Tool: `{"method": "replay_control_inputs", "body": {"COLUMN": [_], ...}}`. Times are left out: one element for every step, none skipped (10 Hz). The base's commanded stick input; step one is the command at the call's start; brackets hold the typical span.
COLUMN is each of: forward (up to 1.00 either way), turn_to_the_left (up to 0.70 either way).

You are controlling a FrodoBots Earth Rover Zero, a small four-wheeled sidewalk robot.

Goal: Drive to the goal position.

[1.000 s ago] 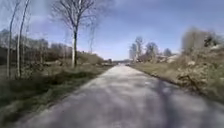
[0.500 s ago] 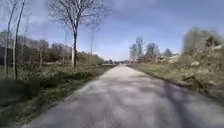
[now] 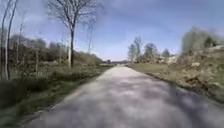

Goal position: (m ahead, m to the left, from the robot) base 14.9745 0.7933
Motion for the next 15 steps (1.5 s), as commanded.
{"method": "replay_control_inputs", "body": {"forward": [0.85, 0.85, 0.85, 0.85, 0.85, 0.85, 0.85, 0.85, 0.85, 0.85, 0.85, 0.85, 0.85, 0.85, 0.85], "turn_to_the_left": [0.00, 0.00, 0.00, 0.00, 0.00, 0.00, 0.00, 0.00, 0.00, 0.00, 0.00, 0.00, 0.00, 0.00, 0.00]}}
